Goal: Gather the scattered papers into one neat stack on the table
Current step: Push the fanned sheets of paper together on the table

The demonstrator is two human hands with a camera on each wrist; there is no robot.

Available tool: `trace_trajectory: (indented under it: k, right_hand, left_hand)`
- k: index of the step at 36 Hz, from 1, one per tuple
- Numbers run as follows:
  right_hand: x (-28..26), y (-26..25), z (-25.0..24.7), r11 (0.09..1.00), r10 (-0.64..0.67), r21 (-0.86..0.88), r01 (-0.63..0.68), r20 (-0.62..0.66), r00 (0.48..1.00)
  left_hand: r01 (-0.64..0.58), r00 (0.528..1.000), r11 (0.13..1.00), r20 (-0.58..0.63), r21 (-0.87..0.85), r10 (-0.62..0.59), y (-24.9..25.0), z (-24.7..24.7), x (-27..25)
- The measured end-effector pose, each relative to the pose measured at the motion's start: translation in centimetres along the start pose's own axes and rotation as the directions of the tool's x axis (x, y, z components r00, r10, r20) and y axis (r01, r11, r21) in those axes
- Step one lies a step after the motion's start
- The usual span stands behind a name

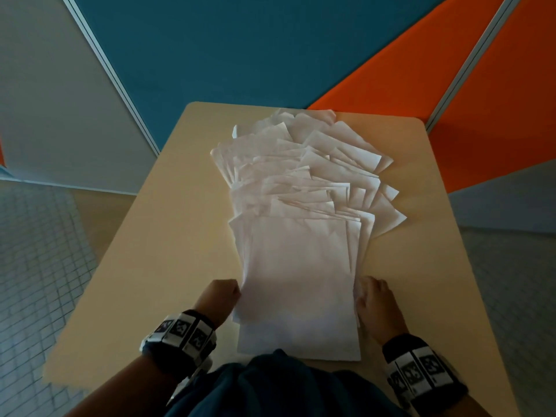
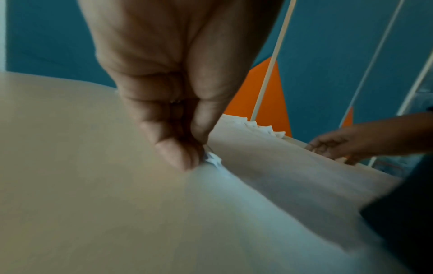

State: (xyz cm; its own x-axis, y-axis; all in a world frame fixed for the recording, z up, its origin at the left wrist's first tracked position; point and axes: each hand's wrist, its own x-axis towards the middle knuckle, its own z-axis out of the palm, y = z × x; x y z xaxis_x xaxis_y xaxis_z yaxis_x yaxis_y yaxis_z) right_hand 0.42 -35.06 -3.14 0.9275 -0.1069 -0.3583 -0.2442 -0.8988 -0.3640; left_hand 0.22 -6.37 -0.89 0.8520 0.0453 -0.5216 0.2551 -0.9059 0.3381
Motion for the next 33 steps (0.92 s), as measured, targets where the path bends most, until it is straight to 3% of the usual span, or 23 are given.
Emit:
trace_trajectory:
  k: [5,11,15,20,24,33]
  right_hand:
    - [-0.7,-1.1,1.1,0.998,0.051,0.036,-0.052,0.028,0.998]
    - [0.0,0.8,-0.9,0.983,0.096,0.156,-0.096,0.01,0.995]
    - [0.3,0.4,-1.0,0.982,0.116,0.152,-0.113,-0.008,0.993]
    - [0.7,-2.4,-0.1,0.997,0.052,0.061,-0.057,0.07,0.996]
    - [2.0,-1.8,-1.1,0.977,0.125,0.166,-0.137,0.081,0.989]
    - [6.4,-2.5,-2.4,0.981,0.166,0.103,-0.165,-0.005,0.986]
  left_hand:
    - [-0.042,0.997,0.993,0.065,0.114,0.034,1.1,1.0,-0.8]
    - [0.011,0.994,0.989,-0.102,-0.15,-0.027,-0.1,-0.4,-0.1]
    - [0.075,0.995,0.971,-0.044,-0.225,-0.087,0.5,-0.1,0.2]
    - [0.031,0.999,0.997,0.025,-0.075,-0.029,1.9,-0.3,1.0]
    - [0.096,0.992,0.988,-0.074,-0.125,-0.106,0.7,-1.4,2.8]
    - [0.209,0.971,0.938,-0.057,-0.278,-0.234,2.6,-3.1,7.1]
